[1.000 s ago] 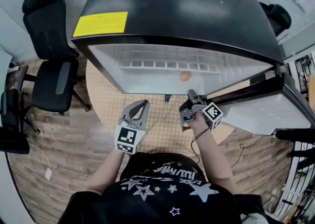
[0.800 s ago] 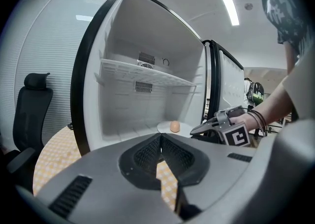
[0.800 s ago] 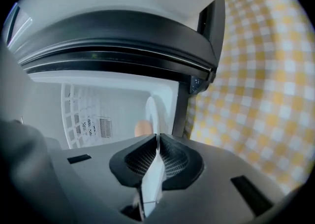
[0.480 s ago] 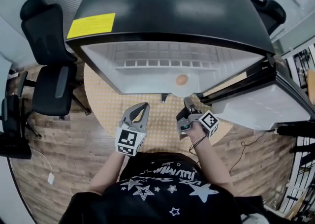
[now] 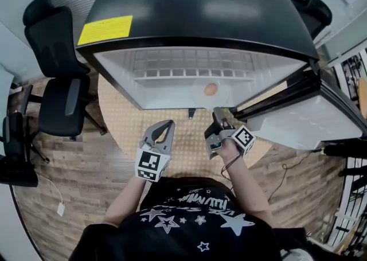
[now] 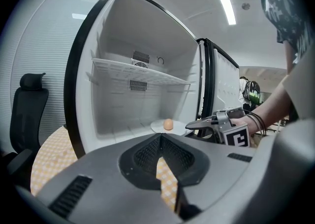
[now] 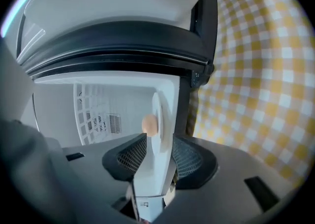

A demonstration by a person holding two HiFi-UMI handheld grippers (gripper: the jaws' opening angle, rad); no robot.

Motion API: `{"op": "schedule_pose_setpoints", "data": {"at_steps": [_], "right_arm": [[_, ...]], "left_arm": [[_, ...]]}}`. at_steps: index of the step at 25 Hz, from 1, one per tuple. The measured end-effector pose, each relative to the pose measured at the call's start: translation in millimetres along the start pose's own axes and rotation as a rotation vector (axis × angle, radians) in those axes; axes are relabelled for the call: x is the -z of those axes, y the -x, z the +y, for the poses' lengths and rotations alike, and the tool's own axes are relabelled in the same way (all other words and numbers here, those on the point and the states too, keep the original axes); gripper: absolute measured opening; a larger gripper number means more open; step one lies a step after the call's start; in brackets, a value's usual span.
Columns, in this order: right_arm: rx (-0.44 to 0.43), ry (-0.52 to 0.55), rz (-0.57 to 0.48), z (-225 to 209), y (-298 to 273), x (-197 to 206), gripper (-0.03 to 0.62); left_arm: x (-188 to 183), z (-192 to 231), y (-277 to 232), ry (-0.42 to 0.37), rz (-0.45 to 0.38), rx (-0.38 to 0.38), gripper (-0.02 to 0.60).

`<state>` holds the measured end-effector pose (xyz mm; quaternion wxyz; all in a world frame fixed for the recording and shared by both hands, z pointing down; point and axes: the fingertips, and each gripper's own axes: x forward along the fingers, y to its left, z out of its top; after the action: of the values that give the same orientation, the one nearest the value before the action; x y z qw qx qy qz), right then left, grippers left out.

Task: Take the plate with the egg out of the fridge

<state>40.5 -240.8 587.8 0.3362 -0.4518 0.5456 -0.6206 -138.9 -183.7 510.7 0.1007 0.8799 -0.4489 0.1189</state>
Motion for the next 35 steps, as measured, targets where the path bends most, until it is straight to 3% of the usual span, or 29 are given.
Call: {"op": "schedule_pose_setpoints", "data": {"at_steps": [7, 12, 24, 35], "right_arm": [[-0.001, 0.002, -0.009, 8.5, -27.7, -7.5, 0.145], [0.08, 0.023, -0.016, -1.2, -29.5, -4.9, 0.043], [0.067, 0.003, -0.01, -12.1, 9.4, 2.9, 0.038], [-0.009, 0.023, 0.0, -6.1, 38.7, 3.1, 0.037]], "left_arm": [[1.5, 1.5, -1.1, 0.002, 0.001, 0.002, 0.008], [3.3, 1.0, -0.3, 0.003, 0.004, 0.006, 0.008], [3.4, 1.0, 2.9, -0.006, 0.003, 0.012, 0.008], [0.9, -11.2, 0.7, -0.026, 0.001, 0.052, 0.008]]}}
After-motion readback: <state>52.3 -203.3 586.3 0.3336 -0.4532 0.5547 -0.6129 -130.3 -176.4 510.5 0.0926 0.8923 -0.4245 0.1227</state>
